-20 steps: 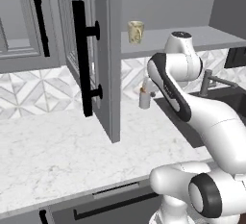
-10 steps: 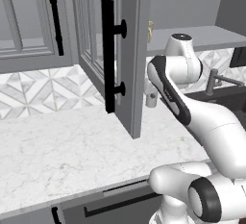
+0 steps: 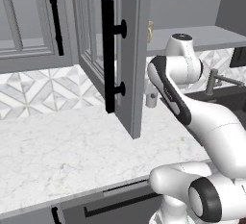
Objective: Gather all objects into one cabinet and sort the glasses and bowls to opposite sides.
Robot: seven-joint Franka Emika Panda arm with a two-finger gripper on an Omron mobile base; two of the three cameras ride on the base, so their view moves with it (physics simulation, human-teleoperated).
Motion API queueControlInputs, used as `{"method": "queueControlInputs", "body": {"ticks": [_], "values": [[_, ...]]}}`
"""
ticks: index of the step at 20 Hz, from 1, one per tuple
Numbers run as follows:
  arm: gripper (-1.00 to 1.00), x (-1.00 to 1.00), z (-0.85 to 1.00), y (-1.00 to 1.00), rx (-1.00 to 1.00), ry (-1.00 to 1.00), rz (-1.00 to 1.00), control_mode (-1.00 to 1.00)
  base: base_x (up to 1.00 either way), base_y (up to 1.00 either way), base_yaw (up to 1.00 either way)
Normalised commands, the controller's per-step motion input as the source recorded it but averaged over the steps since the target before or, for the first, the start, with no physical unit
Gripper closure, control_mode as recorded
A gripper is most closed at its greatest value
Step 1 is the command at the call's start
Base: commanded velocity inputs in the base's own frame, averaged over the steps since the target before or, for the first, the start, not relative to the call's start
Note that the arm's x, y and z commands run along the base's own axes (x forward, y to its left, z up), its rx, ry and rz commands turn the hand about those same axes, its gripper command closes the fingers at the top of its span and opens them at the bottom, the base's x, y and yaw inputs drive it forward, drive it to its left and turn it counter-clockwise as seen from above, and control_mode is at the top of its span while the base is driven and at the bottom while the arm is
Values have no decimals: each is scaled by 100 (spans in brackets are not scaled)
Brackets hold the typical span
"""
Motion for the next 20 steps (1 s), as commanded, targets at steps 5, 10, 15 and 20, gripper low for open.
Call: {"method": "queueControlInputs", "body": {"ticks": [5,10,15,20], "values": [[-100,0,3,0,0,0,0,-100,0,0,0],[-100,3,52,0,0,-11,0,-100,0,0,0],[-100,15,69,0,0,-15,0,-100,0,0,0],[-100,29,52,0,0,-21,0,-100,0,0,0]]}}
